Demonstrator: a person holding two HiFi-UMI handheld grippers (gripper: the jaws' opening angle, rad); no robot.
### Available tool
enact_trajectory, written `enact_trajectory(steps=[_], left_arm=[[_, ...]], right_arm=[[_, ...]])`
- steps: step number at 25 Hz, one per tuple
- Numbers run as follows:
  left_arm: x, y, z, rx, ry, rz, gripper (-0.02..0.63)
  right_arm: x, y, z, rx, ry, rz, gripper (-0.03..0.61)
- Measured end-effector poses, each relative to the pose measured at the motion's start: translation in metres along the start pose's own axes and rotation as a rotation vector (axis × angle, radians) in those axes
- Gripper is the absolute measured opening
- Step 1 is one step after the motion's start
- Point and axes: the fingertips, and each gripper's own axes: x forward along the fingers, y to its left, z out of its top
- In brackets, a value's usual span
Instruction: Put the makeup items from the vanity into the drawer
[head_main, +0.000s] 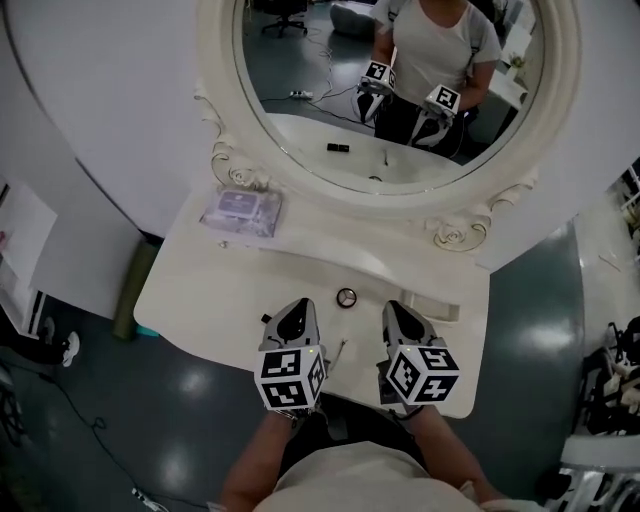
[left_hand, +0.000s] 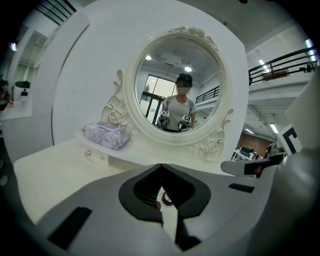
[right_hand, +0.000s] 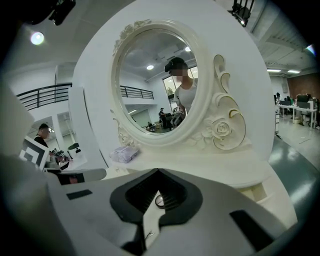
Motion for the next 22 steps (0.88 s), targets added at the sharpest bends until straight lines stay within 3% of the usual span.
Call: enact_trajectory(steps=[13,22], left_arm=[[0.023,0.005,-0.044,-0.038,0.101,0.06,0.005],[0.036,0.015,-0.076,-0.068,0.168,0.089,0.005]], right_arm=[[0.035,-0.002,-0.046,0.013,0.135,0.131,0.021],[0.07,-0.001,-0.088,-0.025,0.256,0.178,0.103]])
